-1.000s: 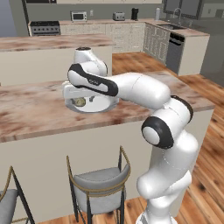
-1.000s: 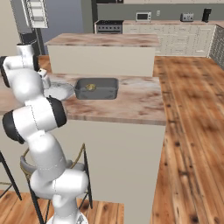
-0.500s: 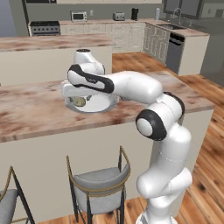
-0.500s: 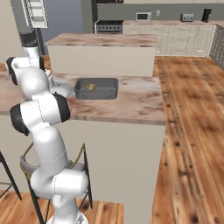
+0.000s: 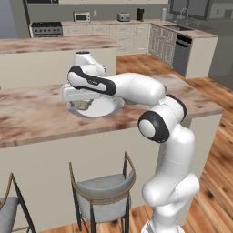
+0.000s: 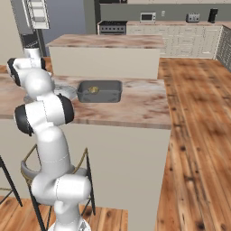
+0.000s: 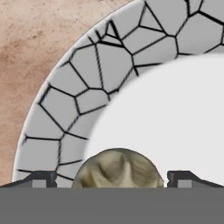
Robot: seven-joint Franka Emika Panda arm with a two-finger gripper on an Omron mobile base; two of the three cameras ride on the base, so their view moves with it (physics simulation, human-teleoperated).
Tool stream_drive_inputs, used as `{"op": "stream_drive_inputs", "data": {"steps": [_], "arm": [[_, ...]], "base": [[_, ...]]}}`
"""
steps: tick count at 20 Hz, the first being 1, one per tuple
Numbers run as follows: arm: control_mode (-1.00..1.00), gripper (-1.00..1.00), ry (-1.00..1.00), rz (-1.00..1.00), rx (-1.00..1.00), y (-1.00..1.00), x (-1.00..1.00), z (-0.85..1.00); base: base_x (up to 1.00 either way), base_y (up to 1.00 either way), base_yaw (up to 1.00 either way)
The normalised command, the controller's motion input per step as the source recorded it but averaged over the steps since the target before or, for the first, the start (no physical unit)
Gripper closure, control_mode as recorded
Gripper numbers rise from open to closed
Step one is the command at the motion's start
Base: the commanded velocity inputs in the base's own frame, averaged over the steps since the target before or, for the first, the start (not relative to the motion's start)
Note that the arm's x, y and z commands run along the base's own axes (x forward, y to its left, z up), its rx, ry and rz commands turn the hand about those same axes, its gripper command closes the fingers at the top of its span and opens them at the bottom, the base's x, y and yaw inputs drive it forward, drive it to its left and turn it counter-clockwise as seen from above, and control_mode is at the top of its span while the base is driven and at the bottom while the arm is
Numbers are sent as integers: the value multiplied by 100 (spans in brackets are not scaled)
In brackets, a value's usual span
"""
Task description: Place two dumplings into each of the tupperware containers and then place the containers in the fridge.
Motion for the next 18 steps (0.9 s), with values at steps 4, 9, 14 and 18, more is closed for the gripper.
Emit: {"op": "stream_drive_inputs", "data": {"steps": [4,9,14,18], "arm": [[-100,-100,0,0,0,-7,-21,0],[-100,-100,0,0,0,-10,-30,0],[-100,-100,0,0,0,-27,-8,-2],[-100,-100,0,0,0,-3,4,-8]], "base": [[0,0,0],[0,0,0],[0,0,0],[0,0,0]]}}
